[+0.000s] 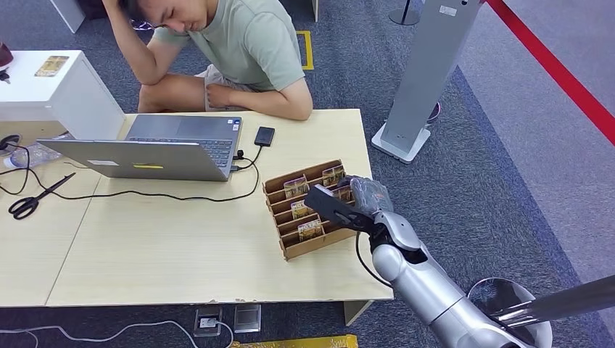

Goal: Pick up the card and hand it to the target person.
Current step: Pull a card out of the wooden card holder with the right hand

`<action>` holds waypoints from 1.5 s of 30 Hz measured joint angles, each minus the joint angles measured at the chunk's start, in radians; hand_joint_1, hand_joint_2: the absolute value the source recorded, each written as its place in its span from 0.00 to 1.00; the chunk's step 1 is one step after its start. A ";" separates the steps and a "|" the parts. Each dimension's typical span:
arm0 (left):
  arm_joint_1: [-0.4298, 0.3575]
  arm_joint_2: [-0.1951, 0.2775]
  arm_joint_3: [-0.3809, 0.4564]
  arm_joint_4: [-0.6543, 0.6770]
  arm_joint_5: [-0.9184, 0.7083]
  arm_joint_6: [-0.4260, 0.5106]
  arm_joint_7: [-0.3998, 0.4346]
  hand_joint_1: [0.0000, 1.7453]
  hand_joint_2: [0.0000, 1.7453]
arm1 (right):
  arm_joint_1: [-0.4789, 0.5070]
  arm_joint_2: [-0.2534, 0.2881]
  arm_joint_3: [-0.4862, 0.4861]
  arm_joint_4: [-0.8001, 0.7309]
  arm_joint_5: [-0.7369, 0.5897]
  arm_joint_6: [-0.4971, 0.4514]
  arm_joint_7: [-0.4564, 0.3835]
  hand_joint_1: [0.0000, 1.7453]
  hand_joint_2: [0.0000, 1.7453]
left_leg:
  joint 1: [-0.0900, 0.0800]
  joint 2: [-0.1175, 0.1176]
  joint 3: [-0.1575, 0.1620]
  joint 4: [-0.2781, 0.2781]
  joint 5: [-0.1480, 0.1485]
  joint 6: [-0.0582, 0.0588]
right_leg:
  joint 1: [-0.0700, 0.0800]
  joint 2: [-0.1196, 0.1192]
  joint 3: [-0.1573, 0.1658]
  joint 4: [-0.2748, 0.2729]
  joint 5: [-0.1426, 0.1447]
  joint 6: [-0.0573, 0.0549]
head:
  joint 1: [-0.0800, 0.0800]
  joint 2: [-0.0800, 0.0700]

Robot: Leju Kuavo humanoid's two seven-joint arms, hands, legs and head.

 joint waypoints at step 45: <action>0.000 0.000 -0.033 0.000 0.010 0.012 0.000 0.00 0.00 | 0.044 -0.029 -0.035 -0.130 0.032 -0.050 0.030 0.79 1.00 | 0.000 0.000 0.001 0.000 0.000 0.000 | 0.000 0.001 0.000 0.000 0.000 0.000 | 0.001 0.000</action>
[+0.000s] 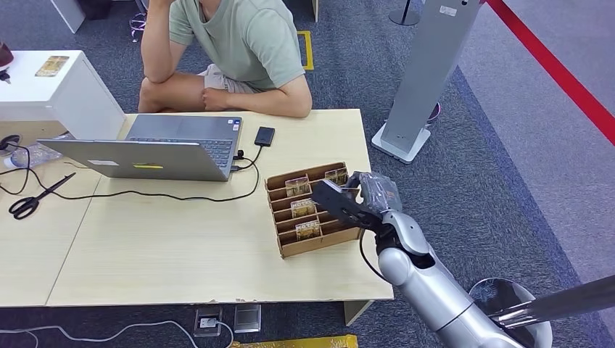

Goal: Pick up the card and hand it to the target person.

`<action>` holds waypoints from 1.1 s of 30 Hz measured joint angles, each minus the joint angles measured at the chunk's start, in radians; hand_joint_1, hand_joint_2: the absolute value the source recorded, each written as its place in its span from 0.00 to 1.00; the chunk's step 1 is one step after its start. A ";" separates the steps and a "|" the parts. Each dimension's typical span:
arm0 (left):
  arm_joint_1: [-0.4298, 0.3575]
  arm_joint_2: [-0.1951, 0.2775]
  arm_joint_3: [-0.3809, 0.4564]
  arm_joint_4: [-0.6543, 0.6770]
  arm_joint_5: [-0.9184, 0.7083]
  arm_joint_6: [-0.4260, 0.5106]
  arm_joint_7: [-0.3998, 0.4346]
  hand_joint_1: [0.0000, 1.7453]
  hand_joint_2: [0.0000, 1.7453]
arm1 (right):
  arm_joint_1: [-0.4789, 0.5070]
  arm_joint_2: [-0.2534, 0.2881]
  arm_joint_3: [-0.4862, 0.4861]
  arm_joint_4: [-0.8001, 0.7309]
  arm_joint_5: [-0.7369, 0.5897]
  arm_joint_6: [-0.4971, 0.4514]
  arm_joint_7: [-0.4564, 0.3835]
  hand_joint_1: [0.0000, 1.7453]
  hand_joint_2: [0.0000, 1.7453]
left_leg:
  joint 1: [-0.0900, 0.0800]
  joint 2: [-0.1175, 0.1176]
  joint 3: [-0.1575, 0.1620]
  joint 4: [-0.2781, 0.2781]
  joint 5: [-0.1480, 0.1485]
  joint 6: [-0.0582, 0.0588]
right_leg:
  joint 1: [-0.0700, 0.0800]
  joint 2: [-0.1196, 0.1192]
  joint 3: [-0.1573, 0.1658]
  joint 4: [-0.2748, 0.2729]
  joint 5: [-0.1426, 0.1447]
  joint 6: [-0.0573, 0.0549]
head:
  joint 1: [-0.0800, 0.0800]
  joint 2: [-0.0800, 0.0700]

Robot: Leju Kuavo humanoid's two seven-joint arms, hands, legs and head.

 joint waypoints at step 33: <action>-0.008 0.000 -0.038 0.000 0.015 -0.002 -0.027 0.00 0.00 | -0.319 0.086 -0.012 0.121 -0.108 -0.002 -0.145 0.79 1.00 | 0.000 -0.001 -0.002 0.000 0.001 0.000 | 0.000 -0.001 -0.001 0.002 0.000 0.000 | -0.001 0.000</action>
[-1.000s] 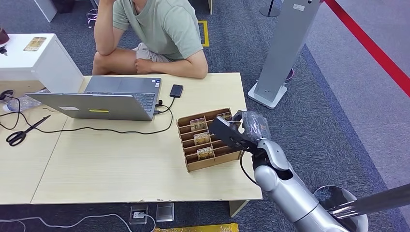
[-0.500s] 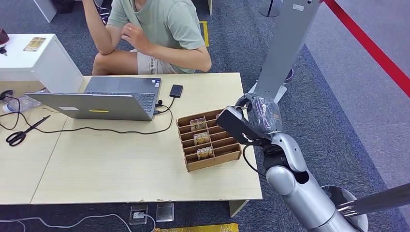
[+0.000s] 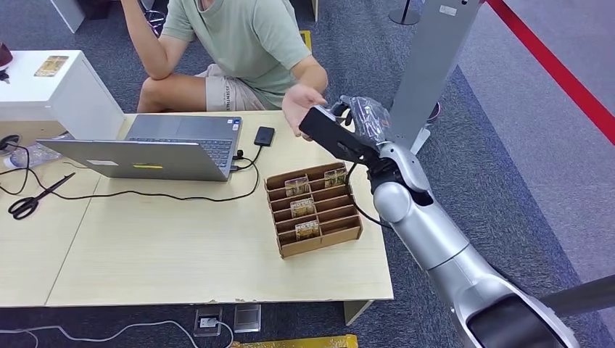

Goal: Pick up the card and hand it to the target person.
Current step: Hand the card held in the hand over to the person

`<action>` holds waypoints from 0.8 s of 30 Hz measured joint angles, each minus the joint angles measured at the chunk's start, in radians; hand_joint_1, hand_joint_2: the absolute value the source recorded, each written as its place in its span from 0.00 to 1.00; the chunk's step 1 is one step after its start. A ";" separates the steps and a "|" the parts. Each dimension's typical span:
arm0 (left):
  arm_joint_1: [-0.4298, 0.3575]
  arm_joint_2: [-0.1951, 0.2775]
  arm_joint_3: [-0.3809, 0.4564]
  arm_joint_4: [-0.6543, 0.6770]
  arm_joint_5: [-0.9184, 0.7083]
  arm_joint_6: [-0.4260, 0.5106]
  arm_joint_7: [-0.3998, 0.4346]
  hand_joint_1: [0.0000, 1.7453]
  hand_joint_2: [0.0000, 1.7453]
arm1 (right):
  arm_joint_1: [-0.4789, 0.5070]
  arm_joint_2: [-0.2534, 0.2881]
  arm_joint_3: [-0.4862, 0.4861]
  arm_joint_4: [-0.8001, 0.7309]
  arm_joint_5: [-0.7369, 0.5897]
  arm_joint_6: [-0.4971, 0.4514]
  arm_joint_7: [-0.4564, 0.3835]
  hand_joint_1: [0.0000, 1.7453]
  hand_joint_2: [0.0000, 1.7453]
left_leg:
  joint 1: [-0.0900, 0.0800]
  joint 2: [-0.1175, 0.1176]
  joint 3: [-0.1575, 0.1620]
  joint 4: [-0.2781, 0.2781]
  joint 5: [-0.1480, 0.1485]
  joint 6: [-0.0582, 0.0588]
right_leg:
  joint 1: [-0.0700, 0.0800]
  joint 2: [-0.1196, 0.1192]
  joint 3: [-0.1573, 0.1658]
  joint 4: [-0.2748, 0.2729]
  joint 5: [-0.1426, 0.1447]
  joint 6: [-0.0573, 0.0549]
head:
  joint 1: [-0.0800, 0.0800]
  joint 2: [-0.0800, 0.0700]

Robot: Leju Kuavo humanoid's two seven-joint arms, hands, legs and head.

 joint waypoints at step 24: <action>0.001 0.003 -0.031 0.000 0.047 0.005 -0.035 0.00 0.00 | -0.206 0.155 0.113 0.494 0.007 -0.033 -0.061 0.00 1.00 | 0.000 0.000 0.001 0.000 0.000 0.000 | 0.000 0.000 0.000 0.000 0.000 0.000 | 0.001 0.000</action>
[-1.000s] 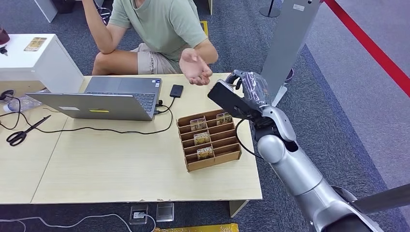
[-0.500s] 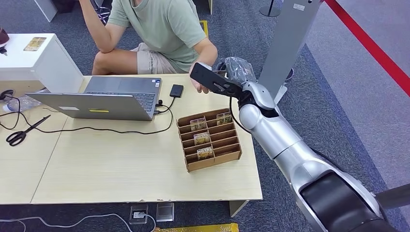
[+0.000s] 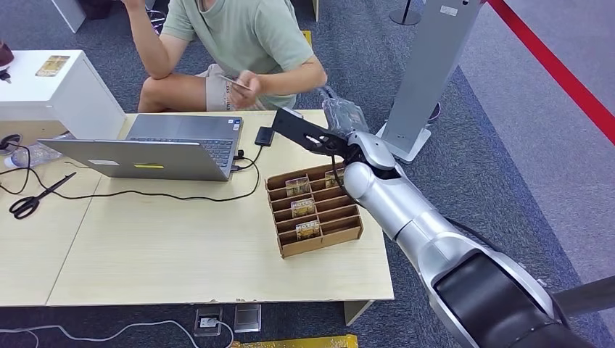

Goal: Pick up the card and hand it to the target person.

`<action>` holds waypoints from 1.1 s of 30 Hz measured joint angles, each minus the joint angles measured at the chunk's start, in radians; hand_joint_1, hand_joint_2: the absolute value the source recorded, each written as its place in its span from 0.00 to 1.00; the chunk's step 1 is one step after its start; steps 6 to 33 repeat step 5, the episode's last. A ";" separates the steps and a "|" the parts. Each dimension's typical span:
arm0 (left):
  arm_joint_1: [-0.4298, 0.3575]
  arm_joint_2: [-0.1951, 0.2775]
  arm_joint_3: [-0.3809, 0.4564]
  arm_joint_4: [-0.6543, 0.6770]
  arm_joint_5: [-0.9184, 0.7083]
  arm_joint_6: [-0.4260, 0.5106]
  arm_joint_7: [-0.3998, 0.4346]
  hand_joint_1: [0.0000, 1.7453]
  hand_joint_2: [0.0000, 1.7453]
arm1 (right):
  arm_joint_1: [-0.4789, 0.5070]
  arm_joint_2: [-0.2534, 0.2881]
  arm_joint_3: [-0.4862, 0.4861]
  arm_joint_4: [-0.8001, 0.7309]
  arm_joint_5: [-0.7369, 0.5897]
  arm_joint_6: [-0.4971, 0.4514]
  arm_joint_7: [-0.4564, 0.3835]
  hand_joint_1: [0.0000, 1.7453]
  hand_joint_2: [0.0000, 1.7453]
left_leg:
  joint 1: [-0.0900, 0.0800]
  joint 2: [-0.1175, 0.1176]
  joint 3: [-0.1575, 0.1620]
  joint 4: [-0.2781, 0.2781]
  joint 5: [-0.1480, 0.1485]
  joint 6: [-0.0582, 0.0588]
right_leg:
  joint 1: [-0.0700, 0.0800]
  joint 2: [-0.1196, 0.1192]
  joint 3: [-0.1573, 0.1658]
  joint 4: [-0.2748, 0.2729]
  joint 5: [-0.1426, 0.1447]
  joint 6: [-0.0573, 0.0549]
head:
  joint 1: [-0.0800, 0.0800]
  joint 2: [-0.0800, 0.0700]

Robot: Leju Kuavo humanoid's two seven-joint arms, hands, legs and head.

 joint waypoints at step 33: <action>0.001 0.000 -0.002 0.000 0.012 0.003 -0.008 0.00 0.00 | 0.002 -0.005 -0.001 -0.018 -0.054 -0.040 -0.020 0.00 1.00 | 0.000 0.000 0.001 0.000 0.000 0.000 | 0.000 0.000 0.000 0.000 0.000 0.000 | -0.001 0.000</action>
